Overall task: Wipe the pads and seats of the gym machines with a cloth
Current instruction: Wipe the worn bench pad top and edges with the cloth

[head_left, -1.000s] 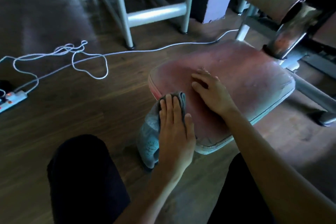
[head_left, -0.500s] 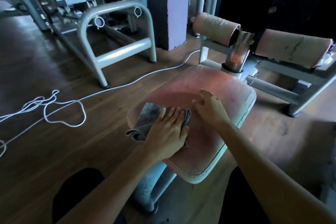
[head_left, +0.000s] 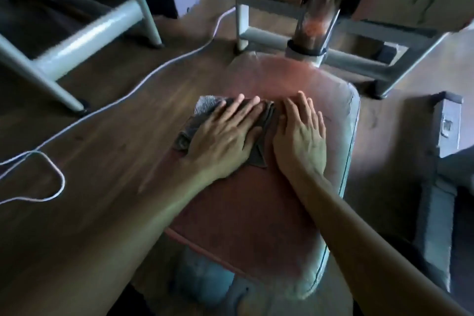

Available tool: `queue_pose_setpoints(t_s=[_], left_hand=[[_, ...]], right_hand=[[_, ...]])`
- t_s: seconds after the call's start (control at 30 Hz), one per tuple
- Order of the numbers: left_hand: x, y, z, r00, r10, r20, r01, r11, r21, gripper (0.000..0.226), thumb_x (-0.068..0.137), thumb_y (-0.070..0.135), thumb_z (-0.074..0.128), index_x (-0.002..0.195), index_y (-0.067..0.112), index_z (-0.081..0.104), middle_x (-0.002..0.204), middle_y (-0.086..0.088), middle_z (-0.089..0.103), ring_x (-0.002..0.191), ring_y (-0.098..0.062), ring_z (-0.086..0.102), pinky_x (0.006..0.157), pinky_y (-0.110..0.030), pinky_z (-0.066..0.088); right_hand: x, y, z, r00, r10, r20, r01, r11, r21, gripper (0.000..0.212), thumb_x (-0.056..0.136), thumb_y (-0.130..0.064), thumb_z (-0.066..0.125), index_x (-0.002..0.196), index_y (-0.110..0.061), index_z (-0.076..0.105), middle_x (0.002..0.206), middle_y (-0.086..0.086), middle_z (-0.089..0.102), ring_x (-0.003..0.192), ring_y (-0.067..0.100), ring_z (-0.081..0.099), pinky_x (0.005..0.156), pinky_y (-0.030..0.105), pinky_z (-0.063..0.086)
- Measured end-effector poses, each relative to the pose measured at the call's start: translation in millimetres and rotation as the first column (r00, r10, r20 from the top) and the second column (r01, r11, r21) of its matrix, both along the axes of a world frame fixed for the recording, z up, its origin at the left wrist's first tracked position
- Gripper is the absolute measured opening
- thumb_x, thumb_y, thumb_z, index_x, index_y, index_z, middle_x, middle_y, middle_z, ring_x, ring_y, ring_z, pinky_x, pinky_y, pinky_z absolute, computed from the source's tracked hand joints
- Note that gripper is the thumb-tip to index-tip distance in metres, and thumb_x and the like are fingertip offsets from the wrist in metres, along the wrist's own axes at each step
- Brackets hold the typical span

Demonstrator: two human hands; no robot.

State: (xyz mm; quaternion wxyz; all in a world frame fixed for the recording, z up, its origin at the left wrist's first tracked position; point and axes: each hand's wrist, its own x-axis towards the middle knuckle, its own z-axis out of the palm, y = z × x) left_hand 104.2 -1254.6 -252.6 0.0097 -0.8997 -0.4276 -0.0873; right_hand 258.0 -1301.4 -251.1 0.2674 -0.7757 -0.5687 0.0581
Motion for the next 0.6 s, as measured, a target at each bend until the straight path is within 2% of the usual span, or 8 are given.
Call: queue_pose_setpoints(t_s=[0.13, 0.2, 0.37, 0.6], left_hand=[[3.4, -3.8, -2.2, 0.999, 0.025, 0.045, -0.026, 0.999, 0.018, 0.053, 0.107, 0.038, 0.025, 0.154, 0.015, 0.035, 0.161, 0.001, 0.033, 0.150, -0.022, 0.028, 0.121, -0.045, 0.024], [3.8, -4.2, 0.2, 0.999, 0.029, 0.034, -0.028, 0.999, -0.020, 0.054, 0.108, 0.038, 0.023, 0.154, 0.013, 0.033, 0.161, -0.001, 0.031, 0.150, -0.023, 0.027, 0.121, -0.046, 0.024], [5.5, -4.5, 3.8, 0.999, 0.030, -0.011, -0.031, 0.993, -0.114, 0.056, 0.108, 0.038, 0.021, 0.157, 0.012, 0.023, 0.165, -0.004, 0.021, 0.153, -0.025, 0.017, 0.122, -0.048, 0.019], [5.6, -4.1, 7.5, 0.999, 0.025, -0.026, -0.028, 0.992, -0.120, 0.056, 0.107, 0.037, 0.024, 0.157, 0.012, 0.023, 0.165, -0.002, 0.020, 0.153, -0.025, 0.015, 0.123, -0.047, 0.017]], right_hand=[[-8.8, 2.5, 13.6, 0.999, -0.027, 0.046, 0.032, 0.993, -0.111, 0.065, 0.089, -0.041, 0.017, 0.146, -0.020, 0.042, 0.159, 0.003, 0.030, 0.149, 0.023, 0.020, 0.122, 0.038, 0.012], [-11.5, 4.6, 19.0, 0.999, -0.027, 0.036, 0.032, 0.987, -0.160, 0.074, 0.084, -0.046, 0.016, 0.147, -0.018, 0.040, 0.160, 0.006, 0.028, 0.150, 0.025, 0.019, 0.122, 0.039, 0.012], [-9.8, 5.9, 13.7, 0.991, -0.036, 0.126, 0.059, 0.982, -0.182, 0.059, 0.092, -0.031, 0.032, 0.148, -0.015, 0.041, 0.158, 0.012, 0.031, 0.149, 0.029, 0.023, 0.121, 0.044, 0.017], [-6.6, 6.3, 12.4, 0.990, -0.012, 0.138, 0.043, 0.974, -0.221, 0.056, 0.097, -0.033, 0.032, 0.151, -0.017, 0.035, 0.160, 0.009, 0.026, 0.150, 0.028, 0.018, 0.122, 0.044, 0.014]])
